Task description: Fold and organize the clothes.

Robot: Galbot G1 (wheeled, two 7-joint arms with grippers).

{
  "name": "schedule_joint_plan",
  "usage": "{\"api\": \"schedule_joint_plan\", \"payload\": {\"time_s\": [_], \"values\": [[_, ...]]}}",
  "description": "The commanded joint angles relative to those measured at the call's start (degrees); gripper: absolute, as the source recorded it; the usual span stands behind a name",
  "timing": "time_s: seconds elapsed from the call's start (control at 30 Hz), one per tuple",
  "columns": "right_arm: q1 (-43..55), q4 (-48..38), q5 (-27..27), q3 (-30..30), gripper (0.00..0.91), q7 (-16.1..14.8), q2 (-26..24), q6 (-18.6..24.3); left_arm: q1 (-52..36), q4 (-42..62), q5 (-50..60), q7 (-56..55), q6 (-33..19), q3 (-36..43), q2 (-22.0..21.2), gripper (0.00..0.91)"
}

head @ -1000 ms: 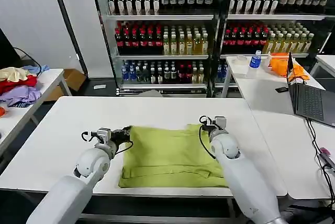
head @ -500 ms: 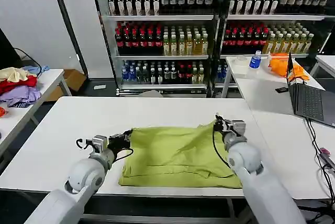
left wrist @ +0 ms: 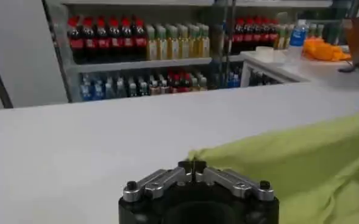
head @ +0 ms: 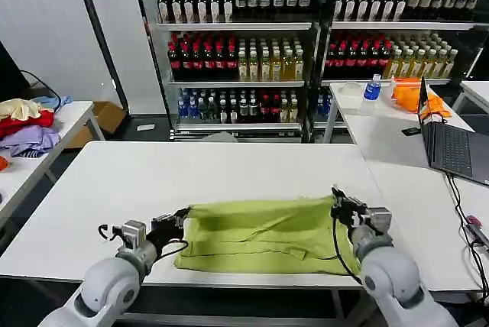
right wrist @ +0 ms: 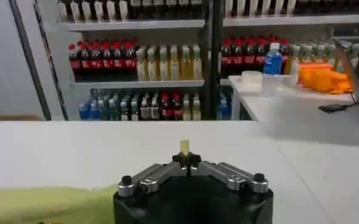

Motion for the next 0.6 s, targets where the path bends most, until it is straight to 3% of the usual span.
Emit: {"api": "schedule_joint_plan", "payload": {"time_s": [0.03,0.2,0.23,0.27,0.33,0.37,0.4,0.43,0.6], "values": [[-8.11,2.64,-1.85,0.99,0.000,0.25,0.54,0.23,4.45,-0.61,4.49,1.26,-0.47,-0.05,0.02,0.030],[-7.89,1.11,-3.28,-1.14,0.000,0.75,1.90,0.15,3.36,1.40,7.07,1.40,-1.27,0.32,-0.87,0.030],[-7.77,0.88,-3.51,-1.35,0.050,0.94,2.12,0.05,3.23,1.53,7.38,1.37,-1.53,0.31,-0.95,0.030],[-7.55,0.65,-3.70,-1.48,0.907,1.08,2.30,-0.46,3.22,1.53,7.64,1.38,-1.69,0.31,-1.00,0.040],[-7.28,0.44,-3.98,-1.75,0.907,1.02,2.62,-0.78,3.44,1.13,7.97,1.44,-1.93,0.35,-1.24,0.322],[-7.25,0.42,-4.04,-1.77,0.907,1.02,2.70,-0.79,3.76,0.80,8.06,1.47,-1.93,0.35,-1.35,0.645],[-7.19,0.44,-4.16,-1.83,0.907,0.94,2.77,-0.80,3.97,0.62,8.25,1.54,-1.95,0.34,-1.45,0.806],[-7.19,0.62,-4.47,-1.86,0.907,0.80,2.94,-0.69,4.69,0.02,8.38,1.62,-2.10,0.15,-1.77,0.907],[-7.80,2.47,-5.76,-1.12,0.907,0.66,3.02,-0.15,7.07,-3.00,7.75,1.19,-2.12,-2.04,-2.66,0.907]]}}
